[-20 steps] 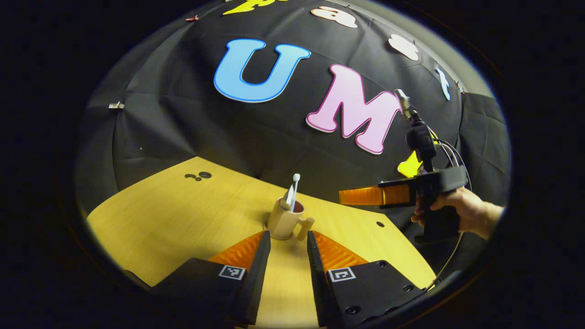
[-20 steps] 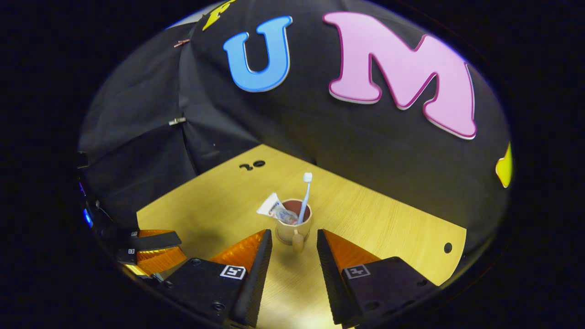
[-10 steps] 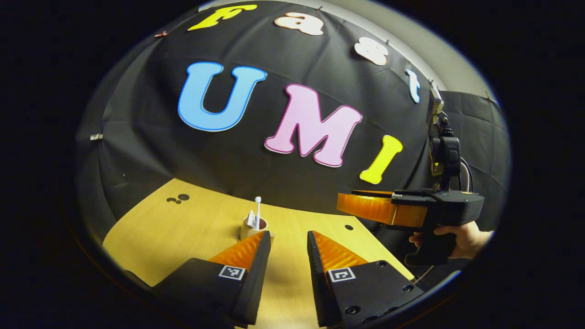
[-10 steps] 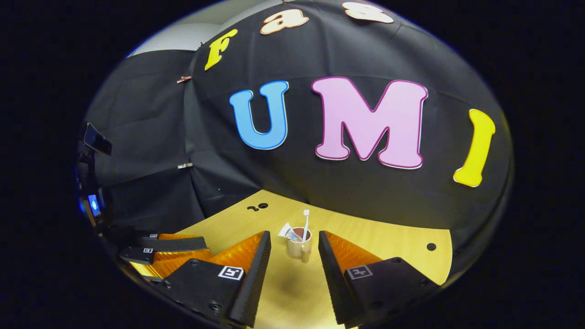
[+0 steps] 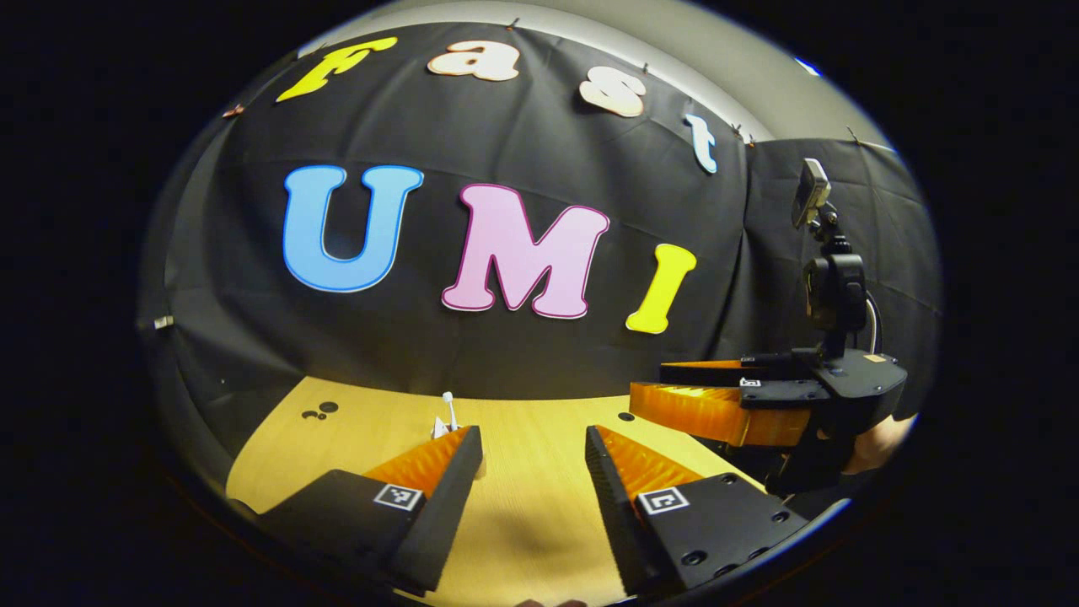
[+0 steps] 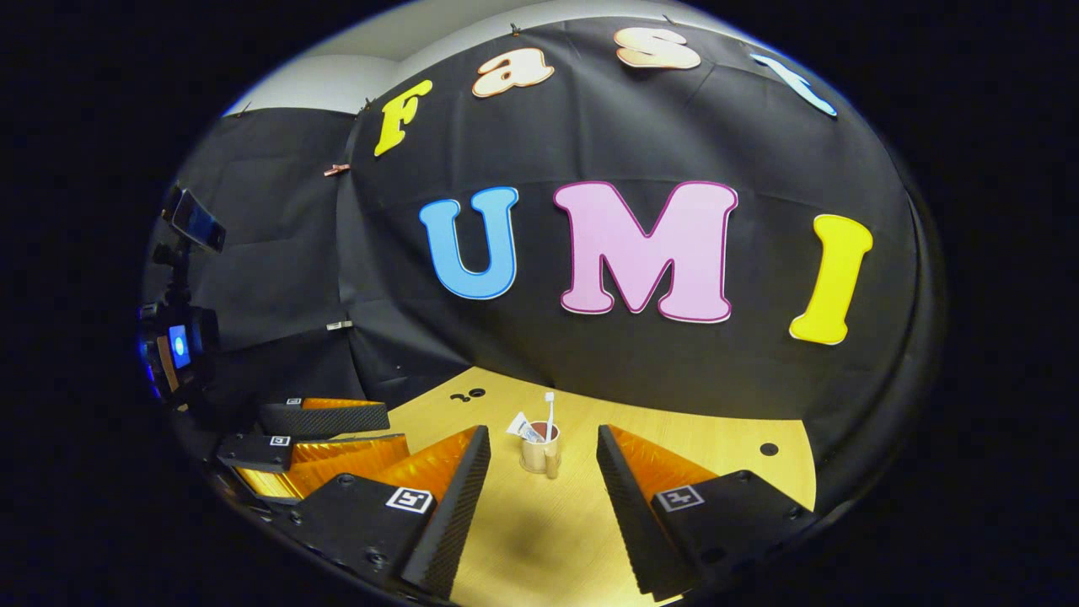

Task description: Put the toothbrush and toothpaste on the desktop into the cup, then pick up the cup and place it on the coaster on the desktop.

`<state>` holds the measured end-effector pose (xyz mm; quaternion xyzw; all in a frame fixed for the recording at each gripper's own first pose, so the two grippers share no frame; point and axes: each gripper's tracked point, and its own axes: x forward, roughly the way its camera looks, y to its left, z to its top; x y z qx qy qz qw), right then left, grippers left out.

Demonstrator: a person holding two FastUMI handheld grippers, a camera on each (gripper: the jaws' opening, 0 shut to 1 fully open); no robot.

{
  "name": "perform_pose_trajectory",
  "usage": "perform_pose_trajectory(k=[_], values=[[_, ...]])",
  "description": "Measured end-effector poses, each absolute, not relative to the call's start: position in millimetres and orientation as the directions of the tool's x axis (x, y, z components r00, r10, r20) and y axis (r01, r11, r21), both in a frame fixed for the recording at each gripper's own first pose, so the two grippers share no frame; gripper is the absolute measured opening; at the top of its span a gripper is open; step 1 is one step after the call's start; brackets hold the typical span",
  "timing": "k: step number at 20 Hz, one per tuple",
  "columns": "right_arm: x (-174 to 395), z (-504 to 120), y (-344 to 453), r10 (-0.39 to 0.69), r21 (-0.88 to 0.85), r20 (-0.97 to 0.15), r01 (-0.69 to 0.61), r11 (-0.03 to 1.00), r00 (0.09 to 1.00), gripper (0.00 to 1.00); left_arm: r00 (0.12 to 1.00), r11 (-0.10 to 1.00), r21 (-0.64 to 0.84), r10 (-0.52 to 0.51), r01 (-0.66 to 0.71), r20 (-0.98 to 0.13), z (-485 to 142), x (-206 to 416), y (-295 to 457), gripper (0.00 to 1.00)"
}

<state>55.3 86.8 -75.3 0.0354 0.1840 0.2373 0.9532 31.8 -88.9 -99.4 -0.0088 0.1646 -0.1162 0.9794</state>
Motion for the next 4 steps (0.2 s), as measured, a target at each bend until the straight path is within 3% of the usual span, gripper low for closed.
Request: perform_pose_trajectory(k=[1,3,4], values=[[54.1,-71.9,85.5,0.470,0.159,-0.327,-0.442,0.883,0.820,0.86,0.919,0.972,-0.048,-0.234,0.231,-0.317,-97.1,33.4,-90.5,0.84],[54.3,-68.8,79.1,0.464,0.149,-0.318,-0.440,0.885,0.827,0.99,0.924,0.971,-0.030,-0.234,0.237,-0.303,-90.2,35.9,-93.1,0.89],[54.0,-67.6,77.2,0.461,0.141,-0.314,-0.440,0.887,0.830,0.98,0.928,0.971,-0.019,-0.233,0.238,-0.291,-87.3,37.8,-93.1,0.91]])
